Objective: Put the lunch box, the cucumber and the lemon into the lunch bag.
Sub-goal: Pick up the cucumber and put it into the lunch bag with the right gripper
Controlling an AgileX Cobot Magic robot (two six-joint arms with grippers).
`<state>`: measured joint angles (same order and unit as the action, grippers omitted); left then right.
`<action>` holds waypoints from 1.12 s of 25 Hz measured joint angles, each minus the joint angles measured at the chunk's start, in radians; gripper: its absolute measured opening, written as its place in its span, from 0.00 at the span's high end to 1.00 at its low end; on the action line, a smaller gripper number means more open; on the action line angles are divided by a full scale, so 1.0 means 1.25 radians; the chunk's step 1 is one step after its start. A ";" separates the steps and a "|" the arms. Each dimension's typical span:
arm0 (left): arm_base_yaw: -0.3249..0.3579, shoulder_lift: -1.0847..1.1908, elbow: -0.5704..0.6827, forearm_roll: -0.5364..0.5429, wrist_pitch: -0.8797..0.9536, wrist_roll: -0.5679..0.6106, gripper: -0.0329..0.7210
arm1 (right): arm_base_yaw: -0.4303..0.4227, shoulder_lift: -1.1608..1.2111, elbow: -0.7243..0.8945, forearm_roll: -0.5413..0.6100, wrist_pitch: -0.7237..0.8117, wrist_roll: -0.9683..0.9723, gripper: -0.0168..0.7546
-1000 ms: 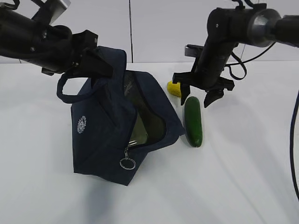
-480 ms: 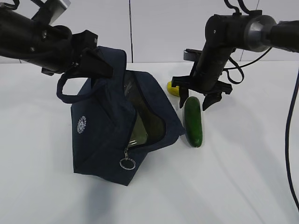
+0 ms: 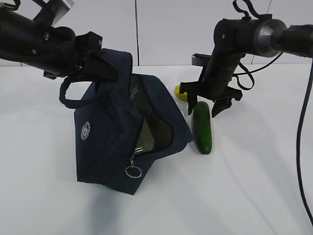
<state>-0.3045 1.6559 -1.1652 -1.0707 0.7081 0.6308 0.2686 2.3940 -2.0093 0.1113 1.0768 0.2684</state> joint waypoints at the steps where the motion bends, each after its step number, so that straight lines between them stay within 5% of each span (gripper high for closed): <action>1: 0.000 0.000 0.000 0.000 0.000 0.000 0.97 | 0.000 0.000 0.000 0.000 0.000 0.000 0.27; 11: 0.000 0.000 0.000 0.000 0.000 0.000 0.97 | 0.000 0.012 0.000 0.000 -0.007 0.001 0.27; 18: 0.000 0.000 0.000 0.001 0.000 0.000 0.97 | 0.000 0.013 0.000 0.000 -0.007 0.002 0.48; 28: 0.000 0.000 0.000 0.001 0.000 0.000 0.97 | 0.000 0.013 -0.019 -0.002 0.021 -0.001 0.52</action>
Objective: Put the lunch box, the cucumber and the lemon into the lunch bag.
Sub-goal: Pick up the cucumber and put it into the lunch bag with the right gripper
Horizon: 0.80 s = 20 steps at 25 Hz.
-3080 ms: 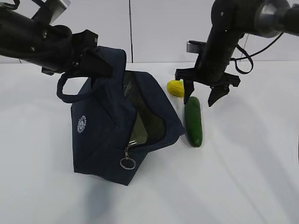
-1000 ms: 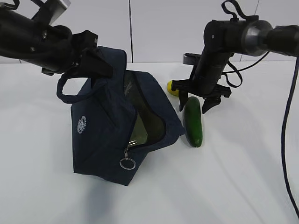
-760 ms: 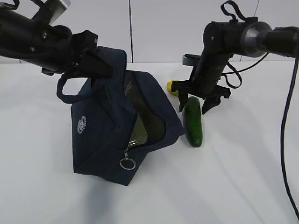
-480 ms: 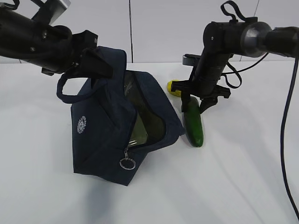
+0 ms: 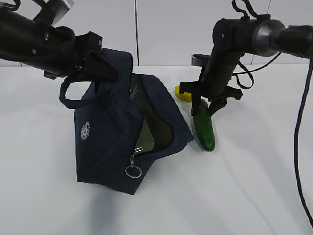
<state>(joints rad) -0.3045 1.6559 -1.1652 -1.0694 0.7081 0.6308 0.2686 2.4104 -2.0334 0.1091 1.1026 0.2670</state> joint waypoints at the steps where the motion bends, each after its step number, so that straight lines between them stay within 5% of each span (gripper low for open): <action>1: 0.000 0.000 0.000 0.000 0.000 0.000 0.97 | 0.000 0.000 -0.016 0.000 0.015 0.000 0.52; 9: 0.000 0.000 0.000 0.000 0.000 0.000 0.97 | 0.000 0.000 -0.185 0.013 0.096 -0.064 0.52; 20: 0.000 0.000 0.000 0.000 0.000 0.000 0.97 | -0.001 -0.047 -0.239 0.186 0.106 -0.154 0.52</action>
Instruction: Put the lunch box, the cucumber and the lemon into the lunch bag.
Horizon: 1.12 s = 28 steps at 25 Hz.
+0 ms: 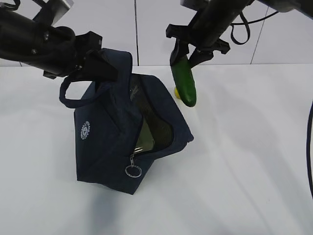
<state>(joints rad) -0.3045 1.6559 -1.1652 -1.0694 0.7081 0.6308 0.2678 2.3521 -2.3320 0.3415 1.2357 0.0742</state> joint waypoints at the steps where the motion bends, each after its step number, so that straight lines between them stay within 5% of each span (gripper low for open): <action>1: 0.000 0.000 0.000 0.000 -0.002 0.000 0.97 | 0.000 -0.006 0.000 0.015 0.000 -0.002 0.52; 9: 0.000 0.000 0.000 -0.003 -0.007 0.000 0.97 | 0.000 -0.035 -0.002 0.160 0.001 -0.059 0.52; 15: 0.000 0.000 0.000 -0.003 -0.008 0.000 0.97 | 0.021 -0.046 0.011 0.180 0.002 -0.086 0.52; 23: 0.000 0.000 0.000 -0.003 -0.013 0.000 0.97 | 0.037 -0.114 0.114 0.195 0.006 -0.136 0.52; 28: 0.000 0.000 0.000 -0.003 -0.015 0.000 0.97 | 0.037 -0.175 0.244 0.296 0.006 -0.215 0.52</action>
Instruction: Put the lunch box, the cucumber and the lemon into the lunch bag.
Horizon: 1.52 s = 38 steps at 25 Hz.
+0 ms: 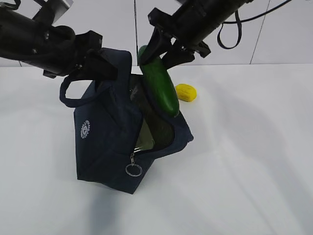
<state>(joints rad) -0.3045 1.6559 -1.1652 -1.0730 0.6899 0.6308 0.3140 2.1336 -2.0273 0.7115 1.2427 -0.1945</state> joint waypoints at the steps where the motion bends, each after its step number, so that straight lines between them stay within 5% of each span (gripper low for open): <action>1: 0.000 0.000 0.000 0.000 0.000 0.000 0.97 | 0.000 -0.008 0.027 0.025 -0.001 -0.017 0.52; 12: 0.002 0.000 0.000 -0.003 -0.002 0.000 0.97 | 0.000 -0.045 0.311 0.339 -0.138 -0.314 0.53; 19: 0.001 0.000 0.000 -0.021 -0.002 0.000 0.97 | 0.000 -0.045 0.384 0.450 -0.240 -0.452 0.53; 38: 0.001 0.000 0.000 -0.033 0.000 0.000 0.97 | 0.025 -0.006 0.395 0.526 -0.285 -0.546 0.50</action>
<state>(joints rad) -0.3037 1.6559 -1.1652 -1.1148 0.6893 0.6308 0.3454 2.1257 -1.5338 1.3688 0.8861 -0.8770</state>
